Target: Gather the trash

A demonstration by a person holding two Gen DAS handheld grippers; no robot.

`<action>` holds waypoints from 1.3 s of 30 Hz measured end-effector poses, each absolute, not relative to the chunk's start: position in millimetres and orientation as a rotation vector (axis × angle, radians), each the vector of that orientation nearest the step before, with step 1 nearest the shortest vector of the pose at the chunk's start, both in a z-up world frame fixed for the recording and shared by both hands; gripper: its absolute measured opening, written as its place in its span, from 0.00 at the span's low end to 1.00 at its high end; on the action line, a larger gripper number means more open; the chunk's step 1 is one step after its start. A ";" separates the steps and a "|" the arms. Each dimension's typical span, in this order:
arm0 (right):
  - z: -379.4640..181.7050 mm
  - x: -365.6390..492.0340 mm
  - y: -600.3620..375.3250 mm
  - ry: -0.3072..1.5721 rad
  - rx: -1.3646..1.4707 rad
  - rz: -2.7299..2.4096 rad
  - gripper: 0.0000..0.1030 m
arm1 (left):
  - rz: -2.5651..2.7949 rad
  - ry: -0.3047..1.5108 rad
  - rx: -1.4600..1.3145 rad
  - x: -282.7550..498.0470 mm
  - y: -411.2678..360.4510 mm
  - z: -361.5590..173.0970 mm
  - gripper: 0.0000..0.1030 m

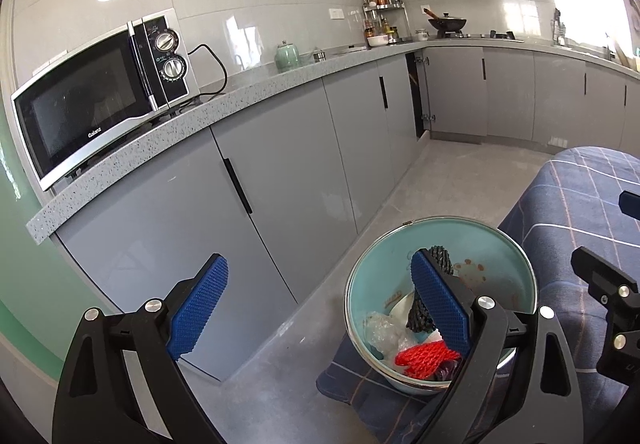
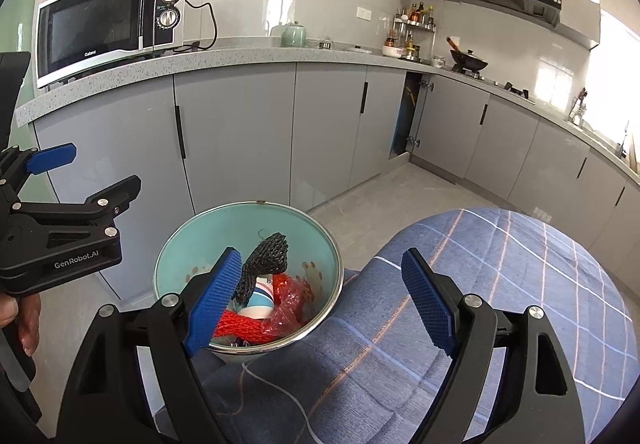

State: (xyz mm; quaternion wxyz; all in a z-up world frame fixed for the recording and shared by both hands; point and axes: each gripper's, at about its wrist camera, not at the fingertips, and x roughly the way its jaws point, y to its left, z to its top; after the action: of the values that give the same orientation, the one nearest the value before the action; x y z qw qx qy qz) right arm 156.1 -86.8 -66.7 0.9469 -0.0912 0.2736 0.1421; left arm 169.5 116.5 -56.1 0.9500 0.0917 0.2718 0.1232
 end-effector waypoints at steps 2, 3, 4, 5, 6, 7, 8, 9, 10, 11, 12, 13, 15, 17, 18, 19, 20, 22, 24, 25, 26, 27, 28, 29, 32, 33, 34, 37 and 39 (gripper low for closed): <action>-65.7 154.8 -87.4 0.555 -0.185 0.285 0.79 | 0.252 0.551 0.189 168.6 115.9 -55.3 0.89; -65.3 154.5 -88.0 0.554 -0.185 0.284 0.79 | 0.251 0.551 0.188 168.2 115.6 -55.2 0.89; -65.0 154.4 -87.8 0.553 -0.185 0.283 0.79 | 0.250 0.550 0.188 168.1 115.5 -54.9 0.89; -64.9 154.4 -88.0 0.553 -0.185 0.282 0.79 | 0.250 0.551 0.189 167.7 115.3 -55.2 0.89; -65.0 153.9 -88.5 0.552 -0.184 0.281 0.79 | 0.251 0.551 0.191 167.8 115.3 -55.3 0.89; -65.0 153.6 -88.8 0.552 -0.184 0.280 0.79 | 0.250 0.551 0.190 167.9 115.4 -55.3 0.89; -65.2 153.6 -88.7 0.552 -0.184 0.279 0.79 | 0.250 0.551 0.190 167.8 115.4 -55.9 0.89; -65.7 153.3 -89.6 0.552 -0.185 0.279 0.79 | 0.251 0.551 0.191 167.8 115.1 -56.0 0.89; -65.7 153.3 -89.7 0.551 -0.185 0.278 0.79 | 0.251 0.551 0.192 167.8 115.2 -55.9 0.89; -65.9 153.3 -90.0 0.551 -0.185 0.276 0.79 | 0.253 0.552 0.193 168.0 115.2 -56.3 0.89; -66.1 153.4 -90.1 0.551 -0.185 0.275 0.79 | 0.255 0.553 0.192 168.4 115.3 -56.4 0.89; -66.1 153.4 -90.5 0.551 -0.185 0.274 0.79 | 0.256 0.554 0.192 168.8 115.7 -56.5 0.89; -66.1 153.9 -91.1 0.551 -0.184 0.271 0.79 | 0.259 0.554 0.193 168.8 116.4 -56.4 0.89; -65.9 154.3 -91.7 0.551 -0.185 0.270 0.79 | 0.262 0.554 0.192 169.1 117.6 -56.1 0.89; -65.7 154.6 -91.9 0.551 -0.185 0.269 0.79 | 0.263 0.554 0.193 169.4 118.4 -56.1 0.90; -65.5 154.5 -92.0 0.551 -0.185 0.270 0.80 | 0.265 0.553 0.193 169.4 118.9 -56.0 0.91; -65.4 154.2 -92.1 0.549 -0.186 0.269 0.80 | 0.266 0.553 0.194 169.4 119.1 -55.8 0.92; -65.0 153.9 -91.6 0.548 -0.187 0.267 0.80 | 0.265 0.554 0.194 169.3 119.0 -55.9 0.92; -64.7 153.6 -91.8 0.546 -0.187 0.267 0.80 | 0.266 0.553 0.197 169.2 119.1 -56.0 0.92; -64.5 153.3 -91.9 0.545 -0.189 0.266 0.80 | 0.265 0.555 0.197 169.2 119.2 -56.1 0.92; -64.3 153.2 -92.0 0.544 -0.189 0.265 0.80 | 0.265 0.556 0.199 169.0 117.9 -56.4 0.92; -64.0 153.0 -92.3 0.543 -0.189 0.264 0.80 | 0.265 0.557 0.201 169.1 117.8 -56.6 0.92; -63.7 152.9 -92.8 0.541 -0.189 0.262 0.80 | 0.266 0.558 0.201 169.2 117.4 -56.7 0.92; -63.8 152.4 -93.6 0.540 -0.188 0.261 0.80 | 0.267 0.560 0.202 169.9 117.4 -56.7 0.92; -62.3 152.3 -94.7 0.534 -0.187 0.255 0.80 | 0.279 0.564 0.211 170.8 117.6 -57.5 0.94; -62.0 152.1 -95.2 0.531 -0.187 0.253 0.80 | 0.285 0.565 0.215 171.3 117.1 -57.8 0.94; -61.8 152.2 -95.1 0.529 -0.187 0.251 0.80 | 0.289 0.567 0.219 171.8 117.1 -58.1 0.94; -61.5 152.5 -95.7 0.525 -0.186 0.244 0.81 | 0.287 0.572 0.227 172.7 116.3 -58.8 0.94; -61.4 152.8 -95.7 0.524 -0.184 0.242 0.81 | 0.299 0.570 0.239 172.7 115.1 -59.6 0.94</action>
State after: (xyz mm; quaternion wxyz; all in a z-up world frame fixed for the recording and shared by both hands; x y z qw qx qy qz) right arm 152.8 -95.7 -61.4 0.9545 -0.0904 0.2581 0.1193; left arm 172.7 115.1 -59.6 0.9416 0.1171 0.2795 0.1465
